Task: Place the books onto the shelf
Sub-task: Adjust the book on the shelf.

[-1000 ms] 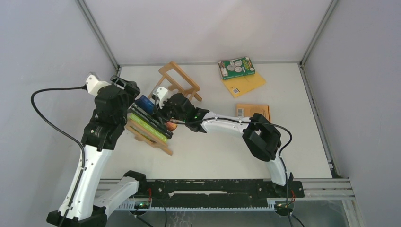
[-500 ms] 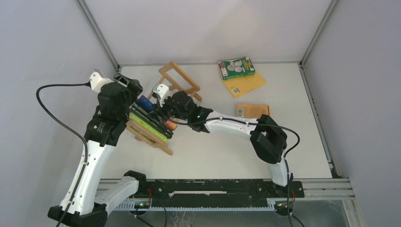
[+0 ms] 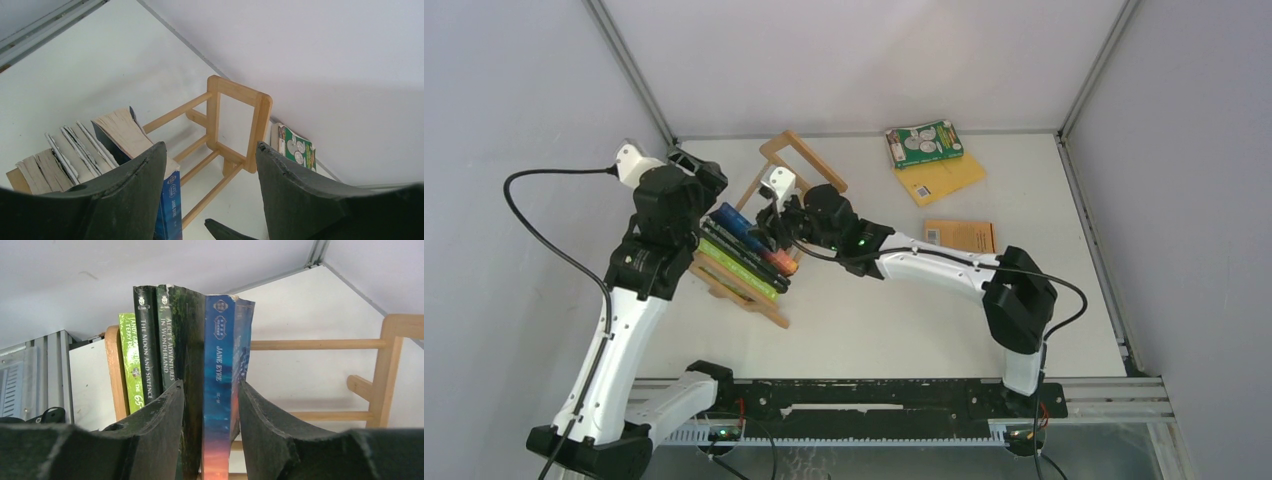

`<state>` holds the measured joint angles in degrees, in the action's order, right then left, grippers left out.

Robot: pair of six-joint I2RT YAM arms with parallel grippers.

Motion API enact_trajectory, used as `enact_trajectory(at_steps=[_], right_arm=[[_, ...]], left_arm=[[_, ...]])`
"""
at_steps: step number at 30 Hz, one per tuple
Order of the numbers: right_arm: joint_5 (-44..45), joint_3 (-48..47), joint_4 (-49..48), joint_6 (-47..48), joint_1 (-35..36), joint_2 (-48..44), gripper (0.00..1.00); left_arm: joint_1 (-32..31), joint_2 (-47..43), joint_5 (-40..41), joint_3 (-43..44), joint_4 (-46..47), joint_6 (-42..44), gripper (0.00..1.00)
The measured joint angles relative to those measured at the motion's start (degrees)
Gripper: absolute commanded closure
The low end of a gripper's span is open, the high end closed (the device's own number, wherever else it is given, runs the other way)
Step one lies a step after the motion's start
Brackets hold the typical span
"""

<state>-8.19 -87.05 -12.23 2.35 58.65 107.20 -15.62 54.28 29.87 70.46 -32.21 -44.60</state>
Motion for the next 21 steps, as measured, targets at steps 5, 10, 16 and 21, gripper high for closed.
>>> enact_trajectory(at_steps=[5,10,16,21], right_arm=[[0.48,1.70,-0.44,-2.67,-2.89,-2.47,0.61],[-0.57,-2.80,1.33,-6.54,-8.44,0.11,0.69],[-3.80,-12.39,6.58,-9.62,-11.26,8.26,0.73],[-8.94,-17.46,12.22,-10.62,-9.57,14.23,0.73]], left_arm=[[0.00,1.36,0.04,1.88,0.13,0.04,0.30],[0.00,2.73,0.07,2.54,0.35,0.04,0.30],[0.00,3.37,0.07,2.54,0.35,0.04,0.30],[0.00,3.23,0.50,2.51,0.35,0.04,0.30]])
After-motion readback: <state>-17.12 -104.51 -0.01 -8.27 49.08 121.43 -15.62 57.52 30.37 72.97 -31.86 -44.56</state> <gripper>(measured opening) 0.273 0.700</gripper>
